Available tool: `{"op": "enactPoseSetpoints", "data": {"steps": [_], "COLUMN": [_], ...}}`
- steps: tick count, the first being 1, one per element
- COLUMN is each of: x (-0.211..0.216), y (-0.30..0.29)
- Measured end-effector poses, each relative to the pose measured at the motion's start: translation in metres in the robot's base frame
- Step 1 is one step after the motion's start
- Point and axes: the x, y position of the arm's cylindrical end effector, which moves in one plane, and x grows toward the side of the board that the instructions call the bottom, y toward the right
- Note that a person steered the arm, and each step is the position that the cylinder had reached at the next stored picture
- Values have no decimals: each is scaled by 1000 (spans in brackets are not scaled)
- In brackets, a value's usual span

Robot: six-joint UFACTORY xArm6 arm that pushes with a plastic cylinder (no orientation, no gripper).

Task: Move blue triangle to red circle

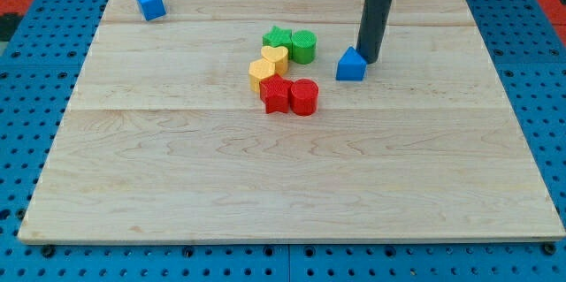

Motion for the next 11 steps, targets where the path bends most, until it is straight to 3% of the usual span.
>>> {"op": "enactPoseSetpoints", "data": {"steps": [3, 4, 5, 6, 8, 11], "x": [55, 38, -9, -34, -31, 23], "y": [0, 40, 63, 57, -5, -19]}}
